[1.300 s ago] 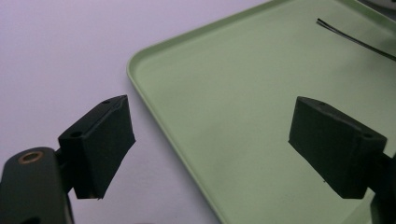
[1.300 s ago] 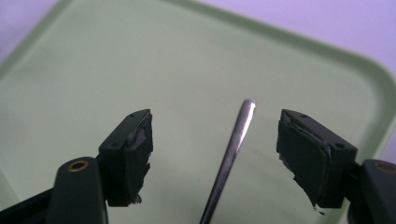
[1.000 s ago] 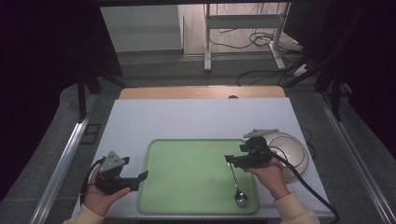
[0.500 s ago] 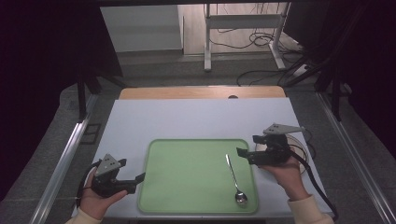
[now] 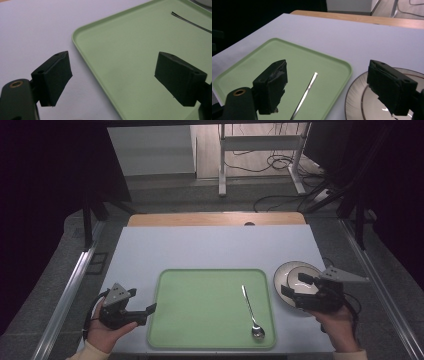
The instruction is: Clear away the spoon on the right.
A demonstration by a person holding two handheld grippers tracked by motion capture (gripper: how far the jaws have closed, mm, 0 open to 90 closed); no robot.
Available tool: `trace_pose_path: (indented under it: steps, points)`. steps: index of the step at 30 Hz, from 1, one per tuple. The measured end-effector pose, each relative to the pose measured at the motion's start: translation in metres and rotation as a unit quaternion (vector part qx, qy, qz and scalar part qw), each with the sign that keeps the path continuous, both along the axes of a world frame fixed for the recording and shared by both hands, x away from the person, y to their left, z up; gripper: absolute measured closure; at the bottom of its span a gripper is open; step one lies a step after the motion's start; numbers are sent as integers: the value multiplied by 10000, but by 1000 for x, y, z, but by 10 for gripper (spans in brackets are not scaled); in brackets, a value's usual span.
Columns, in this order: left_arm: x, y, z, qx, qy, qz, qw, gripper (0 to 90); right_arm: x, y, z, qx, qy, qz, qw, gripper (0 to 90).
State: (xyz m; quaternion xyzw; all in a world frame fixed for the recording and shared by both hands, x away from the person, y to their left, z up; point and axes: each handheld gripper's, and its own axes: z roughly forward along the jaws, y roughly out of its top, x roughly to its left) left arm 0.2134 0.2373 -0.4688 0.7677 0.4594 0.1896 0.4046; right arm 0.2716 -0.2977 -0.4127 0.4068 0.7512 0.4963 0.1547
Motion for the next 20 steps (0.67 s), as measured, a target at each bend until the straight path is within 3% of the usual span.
trace_pose_path:
  steps: [7,20]
  points:
    - [1,-1,1,-20,-25,-1,10000,136,-14,-18,-9,132,-43,-96,9999,169]
    - [1,1,1,-27,-11,53,10000,132,-12,-12,-12,-16,-111,71,9999,169]
